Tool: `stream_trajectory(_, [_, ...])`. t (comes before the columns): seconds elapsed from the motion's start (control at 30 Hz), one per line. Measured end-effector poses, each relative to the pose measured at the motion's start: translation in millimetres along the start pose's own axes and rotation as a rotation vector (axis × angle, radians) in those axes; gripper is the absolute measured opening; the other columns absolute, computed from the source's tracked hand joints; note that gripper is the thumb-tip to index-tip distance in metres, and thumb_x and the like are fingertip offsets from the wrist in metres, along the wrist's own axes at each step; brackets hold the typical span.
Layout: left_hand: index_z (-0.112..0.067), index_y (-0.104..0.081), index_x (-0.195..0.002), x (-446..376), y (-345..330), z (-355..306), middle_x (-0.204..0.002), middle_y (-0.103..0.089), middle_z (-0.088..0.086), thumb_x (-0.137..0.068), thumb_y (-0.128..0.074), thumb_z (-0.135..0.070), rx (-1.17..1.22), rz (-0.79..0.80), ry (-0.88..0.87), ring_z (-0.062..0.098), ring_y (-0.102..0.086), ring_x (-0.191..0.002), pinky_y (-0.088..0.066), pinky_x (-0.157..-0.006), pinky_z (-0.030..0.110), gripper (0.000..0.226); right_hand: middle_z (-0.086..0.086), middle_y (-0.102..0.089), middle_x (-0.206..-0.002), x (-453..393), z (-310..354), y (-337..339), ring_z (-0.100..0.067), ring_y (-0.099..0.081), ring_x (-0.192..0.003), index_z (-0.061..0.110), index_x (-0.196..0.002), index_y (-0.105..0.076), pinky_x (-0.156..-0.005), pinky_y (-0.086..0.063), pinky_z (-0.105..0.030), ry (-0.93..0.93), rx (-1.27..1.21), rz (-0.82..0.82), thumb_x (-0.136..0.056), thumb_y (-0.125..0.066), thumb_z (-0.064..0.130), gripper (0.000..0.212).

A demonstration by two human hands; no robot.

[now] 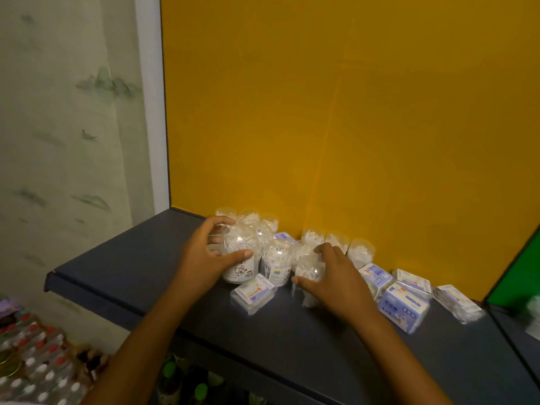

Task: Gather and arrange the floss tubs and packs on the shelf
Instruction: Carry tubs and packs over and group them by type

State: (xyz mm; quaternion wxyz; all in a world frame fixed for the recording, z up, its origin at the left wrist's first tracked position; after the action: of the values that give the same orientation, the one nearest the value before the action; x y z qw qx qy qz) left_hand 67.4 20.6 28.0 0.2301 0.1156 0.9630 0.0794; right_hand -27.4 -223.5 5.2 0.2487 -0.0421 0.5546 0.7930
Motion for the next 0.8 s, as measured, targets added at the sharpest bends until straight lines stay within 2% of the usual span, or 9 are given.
stream_trajectory(0.1, [-0.034,-0.057,-0.111,3.5,-6.2,-2.4,-0.113,-0.058,-0.015,-0.063,-0.086,-0.022,0.003,0.000,-0.005,0.003,-0.057,-0.100,-0.052,-0.076,0.021,0.057,0.007,-0.050,-0.126,2.0,1.8,-1.6,-0.016,-0.049,-0.117,0.032,-0.130,-0.042,-0.085,-0.046,-0.032,0.034,-0.080,0.005,-0.071,-0.075,0.056,0.072])
stream_trajectory(0.2, [-0.035,-0.057,-0.111,8.2,-10.5,-9.1,-0.115,-0.061,-0.013,-0.064,-0.086,-0.023,0.007,0.016,-0.032,0.005,-0.060,-0.101,-0.054,-0.079,0.023,0.056,0.010,-0.048,-0.117,3.4,-5.0,0.9,-0.014,-0.051,-0.112,0.033,-0.129,-0.046,-0.082,-0.040,-0.023,0.042,-0.266,0.035,-0.071,-0.082,0.039,0.068])
stream_trajectory(0.3, [-0.038,-0.057,-0.110,12.1,-16.0,-24.2,-0.113,-0.062,-0.014,-0.064,-0.085,-0.024,0.013,0.035,-0.055,0.006,-0.062,-0.100,-0.056,-0.079,0.027,0.056,0.011,-0.052,-0.122,8.6,-18.8,13.1,-0.009,-0.053,-0.110,0.032,-0.131,-0.047,-0.082,-0.041,-0.017,0.020,-0.409,0.030,-0.072,-0.083,0.034,0.070])
stream_trajectory(0.37, [-0.037,-0.058,-0.110,14.1,-22.9,-36.4,-0.112,-0.064,-0.011,-0.064,-0.086,-0.022,0.023,0.039,-0.076,0.008,-0.063,-0.099,-0.058,-0.079,0.030,0.056,0.013,-0.052,-0.125,14.4,-27.9,27.2,-0.006,-0.052,-0.112,0.030,-0.133,-0.045,-0.088,-0.043,-0.019,0.012,-0.437,0.017,-0.073,-0.082,0.035,0.071])
stream_trajectory(0.5, [-0.039,-0.057,-0.109,23.6,-49.2,-62.8,-0.114,-0.062,-0.009,-0.065,-0.086,-0.024,0.019,0.050,-0.132,0.013,-0.061,-0.103,-0.056,-0.085,0.040,0.055,0.008,-0.053,-0.124,32.5,-50.2,63.0,-0.011,-0.054,-0.113,0.027,-0.129,-0.048,-0.096,-0.048,-0.030,0.011,-0.426,-0.013,-0.073,-0.082,0.030,0.066])
stream_trajectory(0.67, [-0.039,-0.057,-0.110,51.2,-98.1,-98.3,-0.114,-0.061,-0.013,-0.066,-0.086,-0.025,0.042,0.100,-0.180,0.006,-0.059,-0.102,-0.053,-0.084,0.030,0.053,0.007,-0.059,-0.119,71.1,-86.3,117.4,-0.003,-0.060,-0.102,0.034,-0.123,-0.049,-0.080,-0.053,-0.021,0.010,-0.493,-0.042,-0.073,-0.081,0.017,0.062])
stream_trajectory(0.73, [-0.038,-0.057,-0.110,63.0,-119.2,-112.8,-0.115,-0.060,-0.011,-0.066,-0.086,-0.025,0.045,0.119,-0.189,0.005,-0.058,-0.101,-0.052,-0.082,0.025,0.054,0.006,-0.058,-0.119,89.8,-103.7,138.7,-0.006,-0.060,-0.102,0.034,-0.120,-0.048,-0.077,-0.054,-0.020,0.000,-0.494,-0.060,-0.071,-0.081,0.016,0.062])
stream_trajectory(0.8, [-0.036,-0.057,-0.110,74.8,-140.8,-129.2,-0.113,-0.061,-0.013,-0.066,-0.086,-0.024,0.060,0.148,-0.199,0.002,-0.059,-0.099,-0.053,-0.079,0.020,0.054,0.005,-0.056,-0.120,110.3,-120.5,159.7,-0.012,-0.060,-0.103,0.036,-0.117,-0.048,-0.075,-0.054,-0.022,-0.014,-0.487,-0.088,-0.066,-0.080,0.023,0.061])
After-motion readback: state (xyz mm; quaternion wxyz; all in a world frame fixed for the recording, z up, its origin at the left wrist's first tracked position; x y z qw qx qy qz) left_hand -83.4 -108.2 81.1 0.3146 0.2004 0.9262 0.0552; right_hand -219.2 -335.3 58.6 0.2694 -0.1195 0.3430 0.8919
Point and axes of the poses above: each hand's wrist, its own x-axis away from the middle knuckle, its own y-axis out of the back of the hand, z = x × y, the point moved 5 cm from there along -x, towards the middle knuckle
